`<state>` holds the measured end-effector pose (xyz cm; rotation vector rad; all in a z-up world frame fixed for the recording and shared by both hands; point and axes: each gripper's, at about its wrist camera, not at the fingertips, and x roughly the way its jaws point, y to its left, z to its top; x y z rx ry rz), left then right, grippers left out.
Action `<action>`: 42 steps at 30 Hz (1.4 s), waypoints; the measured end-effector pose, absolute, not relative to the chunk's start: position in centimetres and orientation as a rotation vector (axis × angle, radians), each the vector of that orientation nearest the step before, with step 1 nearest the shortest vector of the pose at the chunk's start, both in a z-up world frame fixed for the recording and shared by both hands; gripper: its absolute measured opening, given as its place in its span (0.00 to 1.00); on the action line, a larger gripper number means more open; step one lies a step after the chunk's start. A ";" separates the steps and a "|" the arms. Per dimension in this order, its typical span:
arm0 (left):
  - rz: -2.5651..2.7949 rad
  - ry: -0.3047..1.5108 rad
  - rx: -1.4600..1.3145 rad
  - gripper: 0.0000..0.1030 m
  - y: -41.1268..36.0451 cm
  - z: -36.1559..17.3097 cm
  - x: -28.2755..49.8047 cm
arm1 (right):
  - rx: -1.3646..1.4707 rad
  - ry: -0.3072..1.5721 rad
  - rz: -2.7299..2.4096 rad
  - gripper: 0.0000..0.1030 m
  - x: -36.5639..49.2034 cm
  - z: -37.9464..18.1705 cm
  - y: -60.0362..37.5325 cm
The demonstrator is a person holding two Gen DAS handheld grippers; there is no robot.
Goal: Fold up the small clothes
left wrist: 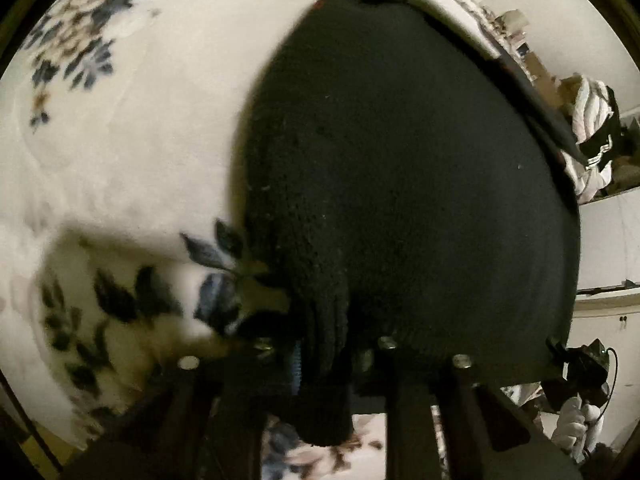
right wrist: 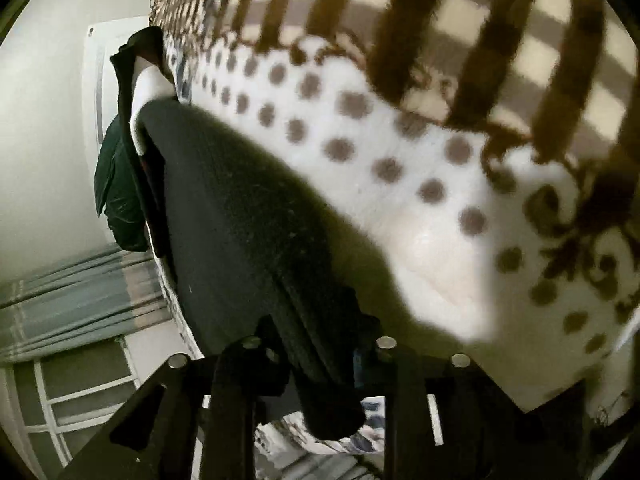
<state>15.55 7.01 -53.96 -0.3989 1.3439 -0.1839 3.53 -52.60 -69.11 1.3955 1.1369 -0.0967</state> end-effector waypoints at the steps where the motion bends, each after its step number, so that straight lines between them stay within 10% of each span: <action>1: -0.170 1.346 -0.378 0.11 6.7 -53.5 15.4 | 1.365 1.149 -0.107 0.17 3.6 -68.6 -52.3; 14: -0.207 1.156 -0.552 0.09 8.2 -40.5 17.9 | 1.166 1.146 -0.050 0.15 8.2 -54.9 -50.5; 26: -0.256 0.966 -0.652 0.09 3.7 -31.3 39.1 | 1.006 1.035 0.075 0.15 31.6 -44.7 -49.8; 42: -0.052 1.273 -0.686 0.15 1.7 -47.5 63.7 | 0.944 1.212 -0.072 0.20 65.3 -57.4 -54.1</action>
